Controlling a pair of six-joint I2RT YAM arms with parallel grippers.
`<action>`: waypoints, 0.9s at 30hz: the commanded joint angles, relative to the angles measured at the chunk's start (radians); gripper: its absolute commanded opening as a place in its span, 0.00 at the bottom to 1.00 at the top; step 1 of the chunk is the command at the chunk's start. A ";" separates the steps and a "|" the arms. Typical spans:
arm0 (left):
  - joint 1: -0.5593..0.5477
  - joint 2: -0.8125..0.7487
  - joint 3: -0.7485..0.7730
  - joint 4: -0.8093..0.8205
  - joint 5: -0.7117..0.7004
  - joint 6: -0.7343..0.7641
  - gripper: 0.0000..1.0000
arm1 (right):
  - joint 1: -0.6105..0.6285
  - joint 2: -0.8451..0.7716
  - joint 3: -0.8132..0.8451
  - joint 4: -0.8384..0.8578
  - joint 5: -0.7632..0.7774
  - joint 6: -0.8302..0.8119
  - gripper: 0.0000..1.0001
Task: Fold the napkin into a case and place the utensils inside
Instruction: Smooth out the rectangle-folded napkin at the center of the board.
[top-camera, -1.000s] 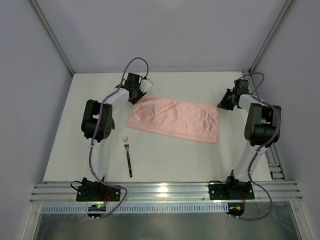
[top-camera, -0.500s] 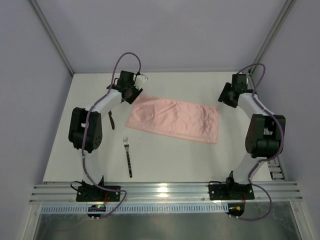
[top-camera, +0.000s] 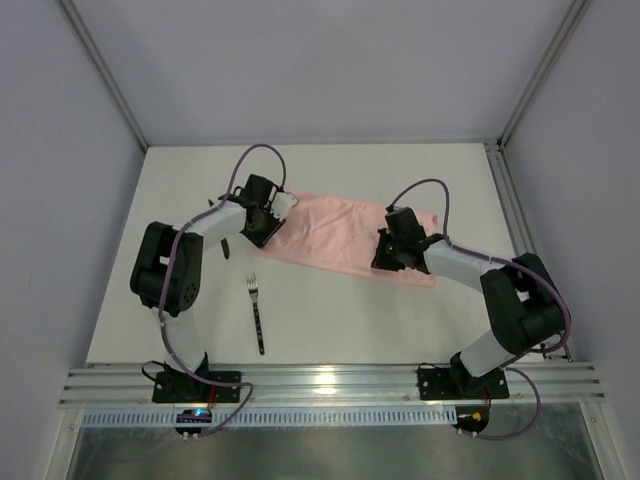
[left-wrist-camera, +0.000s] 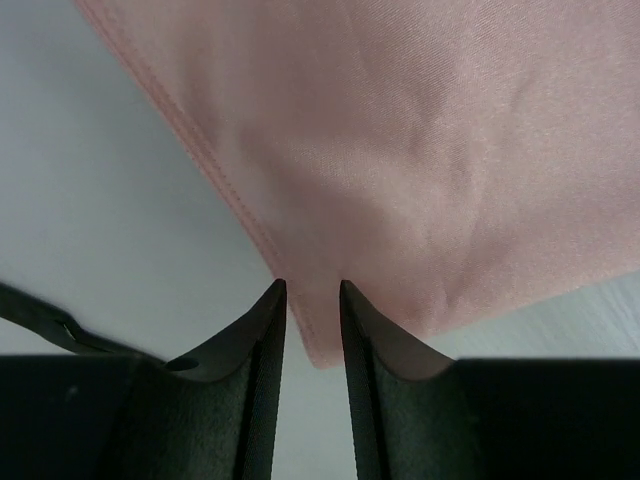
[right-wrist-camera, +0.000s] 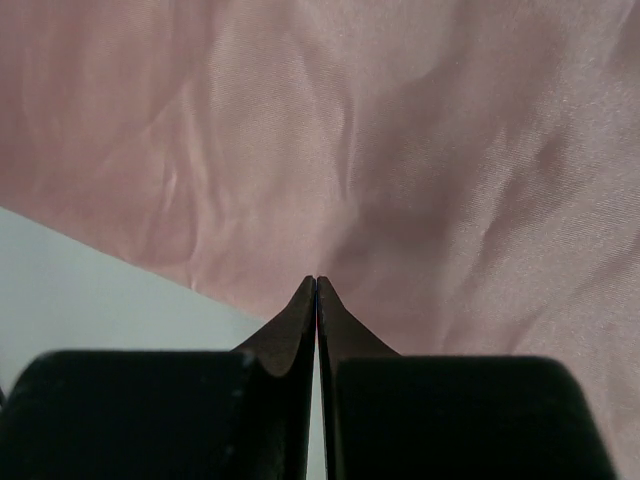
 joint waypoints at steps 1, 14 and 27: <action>0.004 0.038 0.014 0.048 -0.068 -0.029 0.28 | -0.001 0.049 -0.027 0.095 -0.014 0.085 0.04; 0.004 0.020 -0.097 0.043 -0.137 -0.015 0.25 | -0.145 -0.092 -0.261 0.011 -0.003 0.253 0.04; 0.004 -0.195 -0.060 -0.040 0.130 0.014 0.32 | -0.205 -0.362 -0.170 -0.201 0.039 0.197 0.04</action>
